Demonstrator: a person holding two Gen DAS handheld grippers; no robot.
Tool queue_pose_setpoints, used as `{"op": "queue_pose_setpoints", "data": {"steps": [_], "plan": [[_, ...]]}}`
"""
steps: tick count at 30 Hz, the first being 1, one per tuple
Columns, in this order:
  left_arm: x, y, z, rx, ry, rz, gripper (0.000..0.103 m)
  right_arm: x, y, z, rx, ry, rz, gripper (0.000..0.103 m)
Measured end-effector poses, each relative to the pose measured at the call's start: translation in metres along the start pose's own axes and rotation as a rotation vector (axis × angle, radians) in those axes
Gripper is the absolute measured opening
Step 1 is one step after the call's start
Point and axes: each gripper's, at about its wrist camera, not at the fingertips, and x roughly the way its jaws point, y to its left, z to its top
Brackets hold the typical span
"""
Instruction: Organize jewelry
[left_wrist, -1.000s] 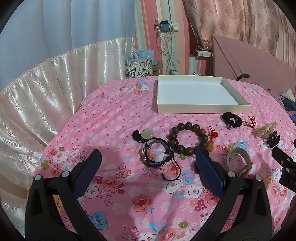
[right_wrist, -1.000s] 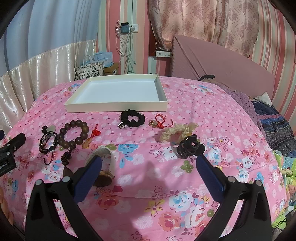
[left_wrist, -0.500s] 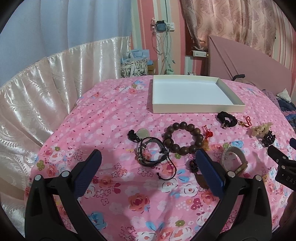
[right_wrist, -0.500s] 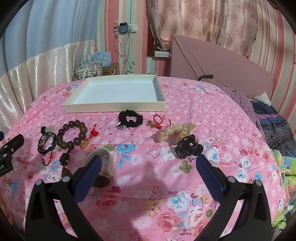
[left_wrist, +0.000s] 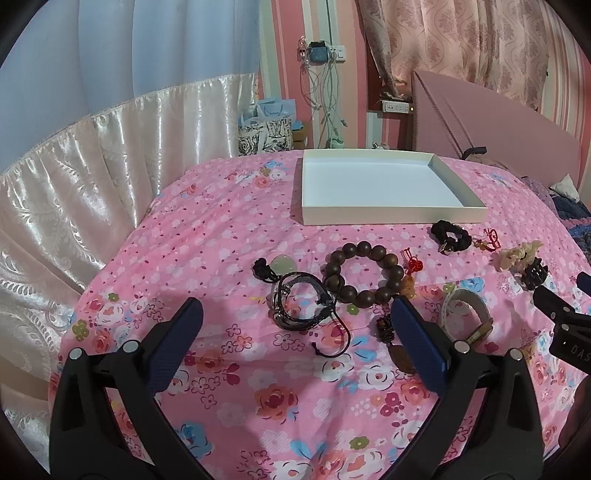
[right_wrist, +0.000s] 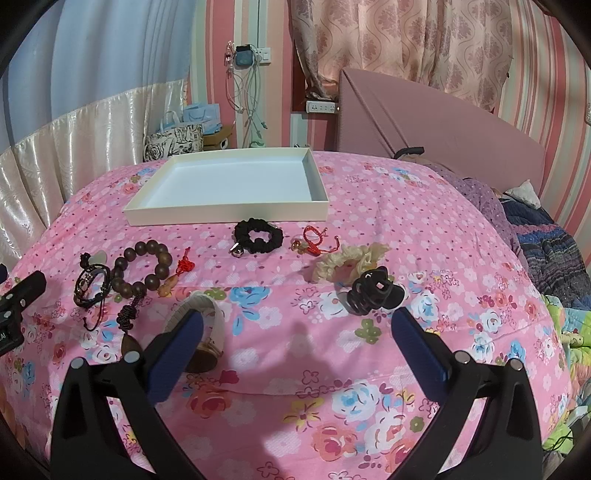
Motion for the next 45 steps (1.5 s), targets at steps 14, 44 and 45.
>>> {"op": "queue_pose_setpoints", "data": {"steps": [14, 44, 45], "plan": [[0.002, 0.002, -0.005, 0.032, 0.008, 0.004, 0.1, 0.003, -0.005, -0.004, 0.009, 0.016, 0.043, 0.101], [0.052, -0.002, 0.032, 0.054, 0.095, -0.077, 0.1, 0.034, -0.01, 0.018, -0.004, 0.076, 0.058, 0.101], [0.054, -0.002, 0.036, 0.053, 0.098, -0.081, 0.1, 0.035, -0.008, 0.023, -0.017, 0.068, 0.051, 0.101]]}}
